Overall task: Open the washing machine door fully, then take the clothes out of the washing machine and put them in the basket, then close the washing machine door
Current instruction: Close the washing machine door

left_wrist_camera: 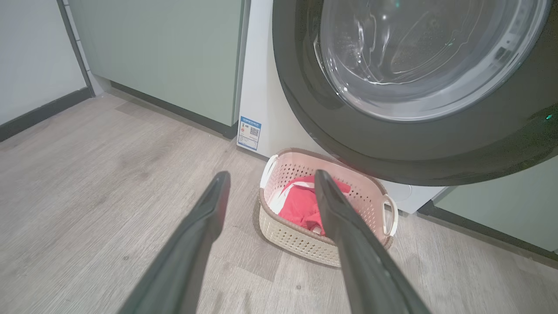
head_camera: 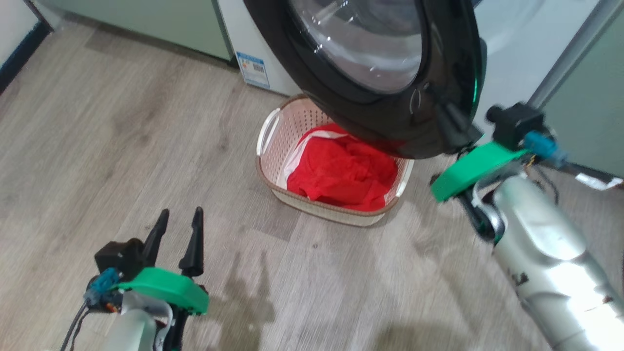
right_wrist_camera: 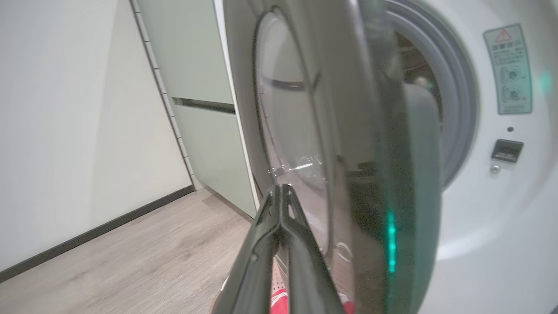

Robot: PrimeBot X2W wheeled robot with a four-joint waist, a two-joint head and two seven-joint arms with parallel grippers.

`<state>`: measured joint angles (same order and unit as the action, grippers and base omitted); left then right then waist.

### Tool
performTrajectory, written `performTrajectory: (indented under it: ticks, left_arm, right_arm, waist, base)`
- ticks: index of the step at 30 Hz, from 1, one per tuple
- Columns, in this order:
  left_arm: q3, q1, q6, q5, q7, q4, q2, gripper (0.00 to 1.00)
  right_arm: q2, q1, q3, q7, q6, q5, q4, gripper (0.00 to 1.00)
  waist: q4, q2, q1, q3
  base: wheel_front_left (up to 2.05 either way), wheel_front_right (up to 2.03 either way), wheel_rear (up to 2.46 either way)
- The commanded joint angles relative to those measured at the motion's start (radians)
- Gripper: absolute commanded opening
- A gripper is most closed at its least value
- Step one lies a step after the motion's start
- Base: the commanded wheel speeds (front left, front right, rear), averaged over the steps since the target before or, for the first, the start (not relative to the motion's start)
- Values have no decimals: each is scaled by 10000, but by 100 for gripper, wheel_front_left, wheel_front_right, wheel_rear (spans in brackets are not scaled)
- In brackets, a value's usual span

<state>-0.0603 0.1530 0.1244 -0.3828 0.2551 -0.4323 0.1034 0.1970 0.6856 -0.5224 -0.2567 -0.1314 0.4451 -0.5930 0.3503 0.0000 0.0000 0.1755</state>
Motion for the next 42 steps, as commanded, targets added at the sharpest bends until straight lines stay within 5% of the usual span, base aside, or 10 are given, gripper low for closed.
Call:
performTrajectory:
  ticks: [1,26,42]
  left_arm:
    - [245,509,63,89,66,286,59,100]
    - [-11,1892,63,85,66,269,-483,100]
    - [-300,2102,63,-83,67,399,-529,100]
  right_arm:
    - [-177,367,208,-51,7,-112,101,0]
    - [121,4602,2735,-51,7,-502,-2074,0]
    - [364,5985,3506,-51,7,-642,-3143,0]
  waist:
    - [27,0,0,253]
    - [-30,0,0,2533]
    - [273,0,0,2816]
  base:
    - [0,0,0]
    - [0,0,0]
    - [0,0,0]
